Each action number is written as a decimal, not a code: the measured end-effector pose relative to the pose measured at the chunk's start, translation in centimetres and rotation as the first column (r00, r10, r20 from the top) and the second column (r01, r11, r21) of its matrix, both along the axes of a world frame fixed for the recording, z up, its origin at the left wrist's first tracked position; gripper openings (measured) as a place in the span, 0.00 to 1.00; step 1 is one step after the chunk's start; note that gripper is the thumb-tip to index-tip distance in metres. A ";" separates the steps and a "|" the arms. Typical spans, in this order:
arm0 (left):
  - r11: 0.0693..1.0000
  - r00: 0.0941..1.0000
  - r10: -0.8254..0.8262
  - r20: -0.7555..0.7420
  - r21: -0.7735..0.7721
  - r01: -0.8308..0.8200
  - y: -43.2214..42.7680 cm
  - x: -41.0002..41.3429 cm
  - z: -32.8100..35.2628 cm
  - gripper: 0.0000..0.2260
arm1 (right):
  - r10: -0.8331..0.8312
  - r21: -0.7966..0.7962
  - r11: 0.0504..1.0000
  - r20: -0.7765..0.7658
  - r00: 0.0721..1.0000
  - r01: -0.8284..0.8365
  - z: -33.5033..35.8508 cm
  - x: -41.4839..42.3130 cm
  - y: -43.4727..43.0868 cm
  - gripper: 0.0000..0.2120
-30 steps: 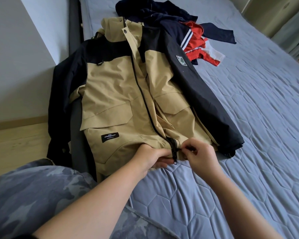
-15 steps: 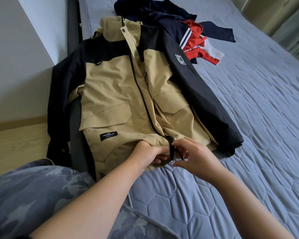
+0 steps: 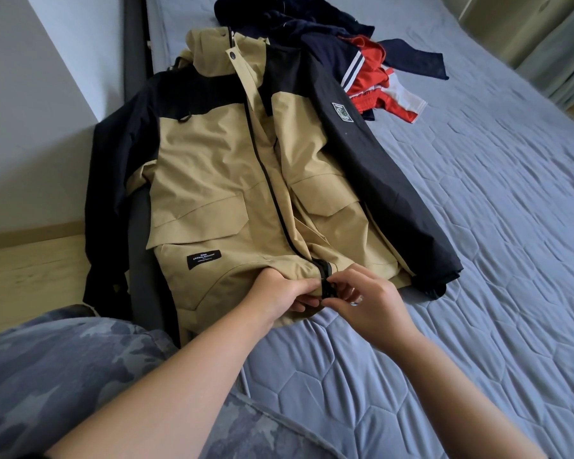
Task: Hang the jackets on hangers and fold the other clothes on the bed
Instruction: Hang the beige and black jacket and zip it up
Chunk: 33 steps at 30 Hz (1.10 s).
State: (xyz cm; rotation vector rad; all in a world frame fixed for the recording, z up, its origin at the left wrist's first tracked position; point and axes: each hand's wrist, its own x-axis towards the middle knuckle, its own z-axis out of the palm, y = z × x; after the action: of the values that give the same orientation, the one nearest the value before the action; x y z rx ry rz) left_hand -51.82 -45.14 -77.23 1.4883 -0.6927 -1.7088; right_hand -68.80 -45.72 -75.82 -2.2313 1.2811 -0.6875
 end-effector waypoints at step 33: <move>0.993 0.988 -0.116 0.100 0.003 0.116 -0.2 0.7 0.1 0.12 | 0.026 0.134 0.991 -0.177 0.984 -0.002 0.1 1.2 -1.4 0.05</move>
State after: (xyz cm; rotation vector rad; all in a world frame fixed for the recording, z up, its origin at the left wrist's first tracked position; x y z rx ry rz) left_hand -51.07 -45.34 -77.17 1.5671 -0.8495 -1.7269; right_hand -67.64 -47.10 -75.68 -2.2300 1.3520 -0.3906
